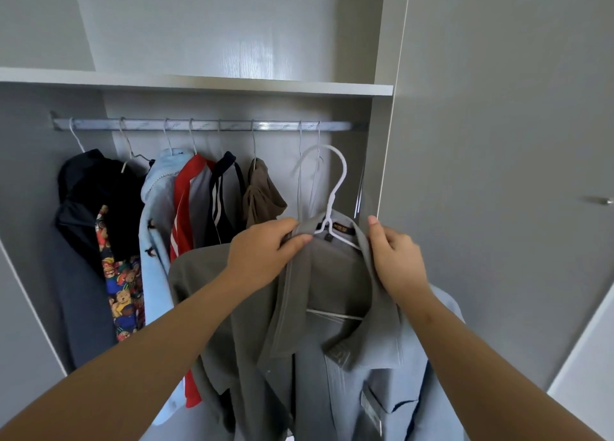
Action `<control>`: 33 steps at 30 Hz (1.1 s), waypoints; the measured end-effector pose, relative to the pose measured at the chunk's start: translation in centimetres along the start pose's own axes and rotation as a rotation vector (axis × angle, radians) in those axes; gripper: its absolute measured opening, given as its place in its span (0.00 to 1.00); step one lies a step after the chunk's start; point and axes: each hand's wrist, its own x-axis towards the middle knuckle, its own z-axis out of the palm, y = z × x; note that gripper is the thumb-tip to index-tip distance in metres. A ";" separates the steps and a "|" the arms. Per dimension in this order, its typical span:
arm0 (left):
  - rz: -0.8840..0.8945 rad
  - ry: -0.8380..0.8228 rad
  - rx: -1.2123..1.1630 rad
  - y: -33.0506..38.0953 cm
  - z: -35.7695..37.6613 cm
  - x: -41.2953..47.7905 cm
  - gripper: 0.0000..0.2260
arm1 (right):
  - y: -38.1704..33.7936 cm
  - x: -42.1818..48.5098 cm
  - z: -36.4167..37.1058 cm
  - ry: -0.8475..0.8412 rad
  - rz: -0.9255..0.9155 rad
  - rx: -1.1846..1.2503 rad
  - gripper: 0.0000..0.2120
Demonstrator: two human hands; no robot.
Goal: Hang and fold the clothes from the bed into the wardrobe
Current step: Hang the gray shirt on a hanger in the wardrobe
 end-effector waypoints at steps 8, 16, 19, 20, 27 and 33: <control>-0.148 -0.319 -0.281 -0.2 1.0 -0.5 0.15 | 0.5 0.5 0.2 -0.151 0.122 -0.216 0.25; -0.127 -0.342 -0.343 0.5 0.9 -0.9 0.14 | -0.6 -0.1 0.7 -0.120 0.043 -0.307 0.23; -0.064 -0.311 -0.269 1.2 0.8 -0.8 0.14 | -0.5 0.2 0.5 -0.124 0.090 -0.257 0.24; -0.051 -0.310 -0.246 1.1 0.6 -0.8 0.14 | -0.3 0.3 0.4 -0.113 0.115 -0.236 0.24; -0.036 -0.294 -0.139 0.4 0.4 -0.4 0.14 | 1.0 1.0 0.0 -0.134 0.219 -0.154 0.22; -0.061 -0.218 -0.170 -0.7 2.1 -0.5 0.14 | 2.7 1.6 -0.7 -0.153 0.322 -0.108 0.14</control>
